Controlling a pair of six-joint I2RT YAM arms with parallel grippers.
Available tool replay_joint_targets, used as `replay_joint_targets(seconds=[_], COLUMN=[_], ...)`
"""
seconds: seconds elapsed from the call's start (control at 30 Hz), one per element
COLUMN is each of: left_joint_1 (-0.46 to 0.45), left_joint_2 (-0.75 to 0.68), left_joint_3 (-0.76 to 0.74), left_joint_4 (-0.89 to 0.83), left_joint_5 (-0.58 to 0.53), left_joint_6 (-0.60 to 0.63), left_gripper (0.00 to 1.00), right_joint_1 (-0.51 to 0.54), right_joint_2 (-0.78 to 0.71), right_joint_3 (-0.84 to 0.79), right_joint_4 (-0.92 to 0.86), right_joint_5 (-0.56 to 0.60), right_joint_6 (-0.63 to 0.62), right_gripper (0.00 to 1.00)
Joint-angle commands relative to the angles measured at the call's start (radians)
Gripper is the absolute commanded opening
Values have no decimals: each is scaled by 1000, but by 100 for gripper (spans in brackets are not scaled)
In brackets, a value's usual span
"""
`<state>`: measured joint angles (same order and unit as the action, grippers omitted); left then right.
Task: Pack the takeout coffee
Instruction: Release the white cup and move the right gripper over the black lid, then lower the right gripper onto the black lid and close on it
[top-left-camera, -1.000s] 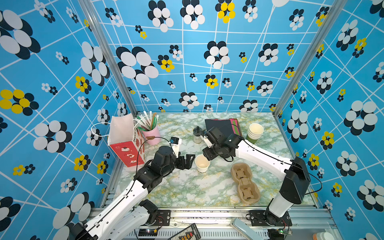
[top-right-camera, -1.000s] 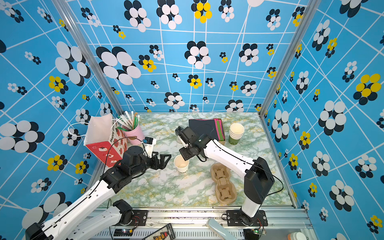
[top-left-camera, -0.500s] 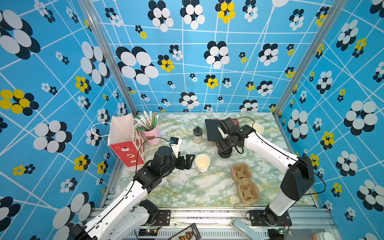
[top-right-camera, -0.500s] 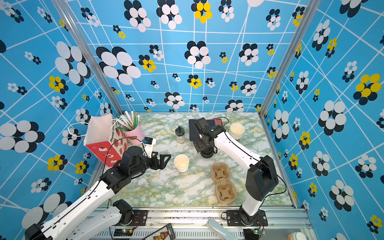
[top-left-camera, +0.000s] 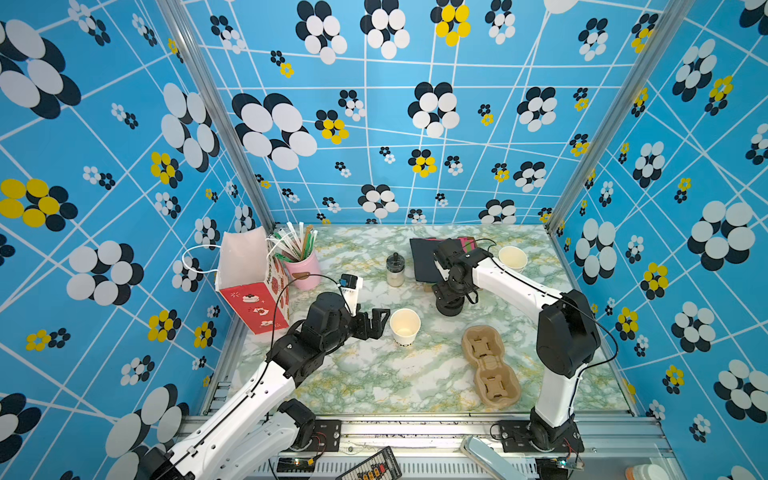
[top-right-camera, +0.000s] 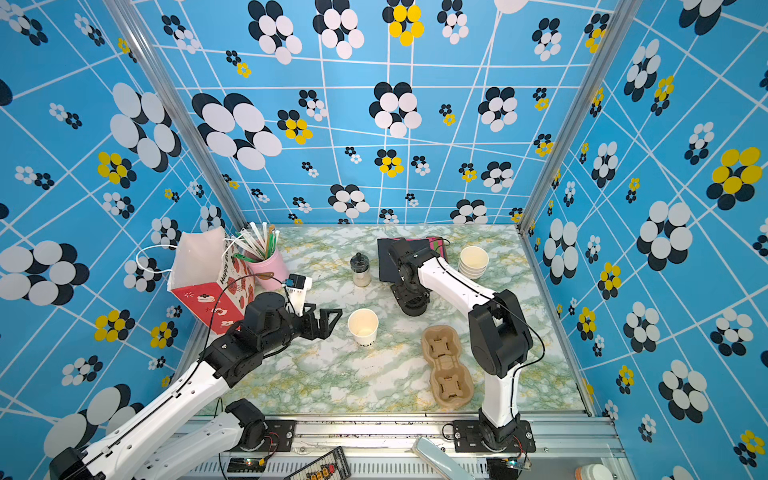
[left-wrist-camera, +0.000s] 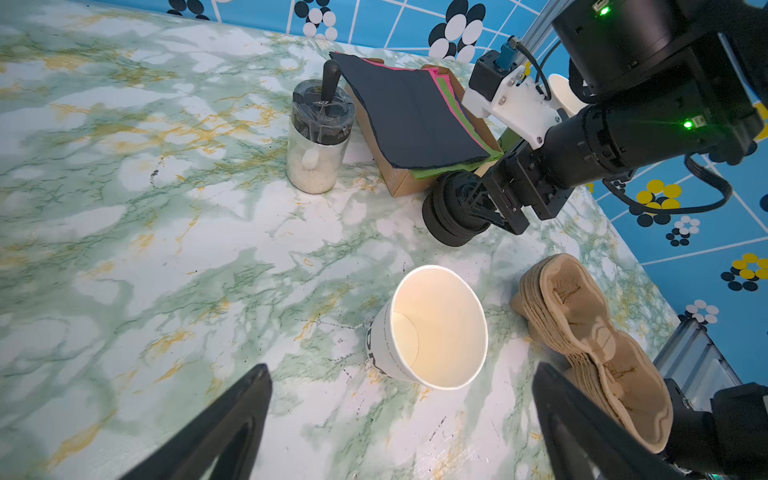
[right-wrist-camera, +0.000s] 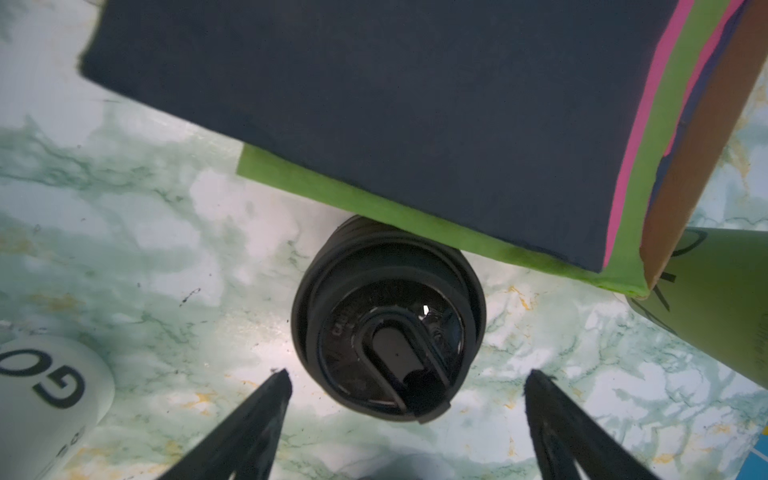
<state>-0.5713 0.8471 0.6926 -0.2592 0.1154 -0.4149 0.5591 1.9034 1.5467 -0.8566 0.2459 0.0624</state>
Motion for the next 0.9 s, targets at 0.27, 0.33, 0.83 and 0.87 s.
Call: replay_joint_targets(seconds=[0.27,0.33,0.83,0.87], left_joint_1=[-3,-4,-4,-4], left_joint_2=[-10,-13,-9,-9], left_joint_3=[-25,-30,-37,-37], left_joint_4=[0,2,9,9], left_joint_5=[-6,-6,-8,-7], left_joint_6=[29,30,27,27], left_gripper=[100,100,100,100], right_joint_1=[-8,-9,-10,-10], right_joint_2=[63,69,-25,-27], right_joint_3=[37,38,44,44], right_joint_4=[-1,-1,-14,-18], right_joint_5=[-30,-34,-25,-29], right_joint_6=[1,1,1,1], right_gripper=[82,81,84,85])
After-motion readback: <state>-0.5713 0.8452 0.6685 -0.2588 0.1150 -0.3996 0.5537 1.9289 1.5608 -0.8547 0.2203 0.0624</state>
